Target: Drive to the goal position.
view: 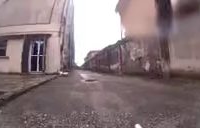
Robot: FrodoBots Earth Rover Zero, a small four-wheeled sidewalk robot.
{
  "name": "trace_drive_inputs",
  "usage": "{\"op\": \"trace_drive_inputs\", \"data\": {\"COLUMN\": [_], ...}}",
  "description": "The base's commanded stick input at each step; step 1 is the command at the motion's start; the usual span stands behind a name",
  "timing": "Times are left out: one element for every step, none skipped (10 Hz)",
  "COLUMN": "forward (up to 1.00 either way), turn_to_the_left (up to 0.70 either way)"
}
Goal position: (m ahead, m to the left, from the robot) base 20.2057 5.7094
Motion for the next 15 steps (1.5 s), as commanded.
{"op": "trace_drive_inputs", "data": {"forward": [0.7, 0.7, 0.7, 0.7, 0.7, 0.7, 0.7, 0.7, 0.7, 0.7, 0.7, 0.7, 0.7, 0.7, 0.7], "turn_to_the_left": [0.0, 0.0, 0.0, 0.0, 0.0, 0.0, 0.0, 0.0, 0.0, 0.0, 0.0, 0.0, 0.0, 0.0, 0.0]}}
